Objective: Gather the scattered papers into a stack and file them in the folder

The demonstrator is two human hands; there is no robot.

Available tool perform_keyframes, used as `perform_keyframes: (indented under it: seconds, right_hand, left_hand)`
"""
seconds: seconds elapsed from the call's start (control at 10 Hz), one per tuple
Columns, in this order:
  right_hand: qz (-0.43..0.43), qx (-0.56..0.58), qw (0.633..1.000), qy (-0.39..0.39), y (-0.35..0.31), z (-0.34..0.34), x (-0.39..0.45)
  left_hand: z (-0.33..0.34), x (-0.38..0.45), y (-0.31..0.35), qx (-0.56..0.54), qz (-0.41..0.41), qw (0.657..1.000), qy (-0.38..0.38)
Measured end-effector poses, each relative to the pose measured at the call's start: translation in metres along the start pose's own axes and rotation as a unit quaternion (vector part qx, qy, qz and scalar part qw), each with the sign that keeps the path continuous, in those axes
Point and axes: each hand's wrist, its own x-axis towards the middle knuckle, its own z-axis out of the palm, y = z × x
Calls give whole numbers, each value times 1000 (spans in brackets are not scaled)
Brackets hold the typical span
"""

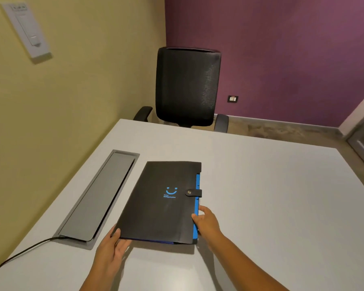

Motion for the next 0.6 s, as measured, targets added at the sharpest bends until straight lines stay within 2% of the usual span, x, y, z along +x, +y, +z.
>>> perform_keyframes:
  seconds: [0.2,0.4,0.5,0.6]
  right_hand:
    - [20,-42,995,-88,10,25,1]
    - [-6,-144,982,-123,23,24,-10]
    - [-30,-169,976,-131,32,12,-11]
    - [-57,-196,975,-90,40,-7,-11]
  left_hand:
    - [-6,15,2,64,-38,994,81]
    - [3,17,-7,231,20,960,158]
    - [2,16,-11,307,29,941,142]
    - [7,6,-19,365,48,918,149]
